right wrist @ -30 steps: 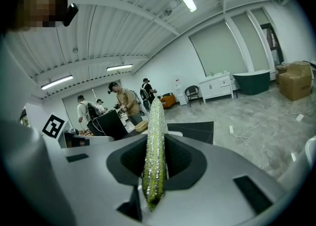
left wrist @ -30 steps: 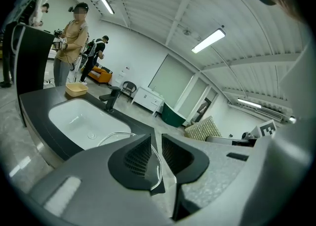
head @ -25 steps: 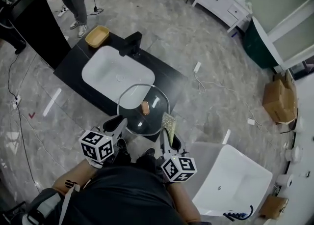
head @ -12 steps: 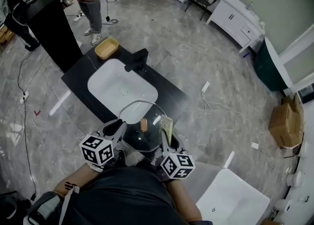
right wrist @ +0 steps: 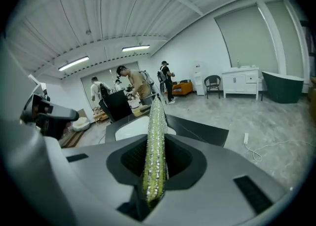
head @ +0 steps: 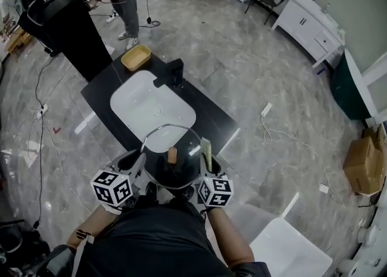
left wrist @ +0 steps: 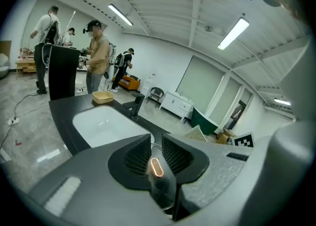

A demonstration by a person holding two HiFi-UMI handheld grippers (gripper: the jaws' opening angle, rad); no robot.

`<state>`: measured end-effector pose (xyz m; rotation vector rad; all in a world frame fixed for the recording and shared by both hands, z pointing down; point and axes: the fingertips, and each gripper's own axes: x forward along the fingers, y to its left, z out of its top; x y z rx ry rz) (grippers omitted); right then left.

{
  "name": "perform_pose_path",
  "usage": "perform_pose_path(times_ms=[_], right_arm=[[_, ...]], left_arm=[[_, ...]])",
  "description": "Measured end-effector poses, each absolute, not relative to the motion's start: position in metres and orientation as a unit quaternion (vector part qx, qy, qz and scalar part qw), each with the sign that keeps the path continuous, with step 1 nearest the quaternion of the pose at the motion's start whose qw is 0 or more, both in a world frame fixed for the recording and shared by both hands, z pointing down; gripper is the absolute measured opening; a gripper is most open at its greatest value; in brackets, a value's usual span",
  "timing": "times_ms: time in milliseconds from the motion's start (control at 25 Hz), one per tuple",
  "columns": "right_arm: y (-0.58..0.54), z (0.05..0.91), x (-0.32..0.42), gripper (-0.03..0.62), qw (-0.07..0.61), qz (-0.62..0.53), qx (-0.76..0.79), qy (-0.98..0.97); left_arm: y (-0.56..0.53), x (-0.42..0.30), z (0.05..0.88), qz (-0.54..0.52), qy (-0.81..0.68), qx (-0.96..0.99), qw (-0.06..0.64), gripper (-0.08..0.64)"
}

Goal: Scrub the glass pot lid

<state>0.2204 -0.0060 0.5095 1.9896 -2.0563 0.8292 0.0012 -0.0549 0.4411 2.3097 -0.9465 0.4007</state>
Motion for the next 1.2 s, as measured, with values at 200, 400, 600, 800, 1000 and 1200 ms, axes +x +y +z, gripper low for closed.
perform_pose_path(times_ms=[200, 400, 600, 800, 1000, 1200], right_arm=[[-0.033, 0.525, 0.219, 0.064, 0.124, 0.248, 0.618, -0.736], [-0.066, 0.541, 0.216, 0.064, 0.233, 0.109, 0.539, -0.802], [-0.093, 0.565, 0.21, 0.064, 0.277, 0.157, 0.48, -0.817], [-0.133, 0.564, 0.158, 0.064, 0.171, 0.299, 0.466, -0.815], [-0.172, 0.588, 0.098, 0.064, 0.154, 0.407, 0.412, -0.801], [-0.164, 0.626, 0.084, 0.064, 0.173, 0.502, 0.369, -0.763]], left_arm=[[-0.058, -0.02, 0.437, 0.15, -0.4, 0.853, 0.299, 0.071], [-0.051, -0.043, 0.452, 0.146, -0.424, 0.834, 0.321, 0.071], [-0.048, -0.071, 0.467, 0.133, -0.454, 0.81, 0.346, 0.071], [-0.043, -0.101, 0.471, 0.118, -0.48, 0.791, 0.36, 0.071], [-0.044, -0.128, 0.467, 0.108, -0.502, 0.78, 0.358, 0.071], [-0.037, -0.143, 0.471, 0.111, -0.514, 0.768, 0.366, 0.071]])
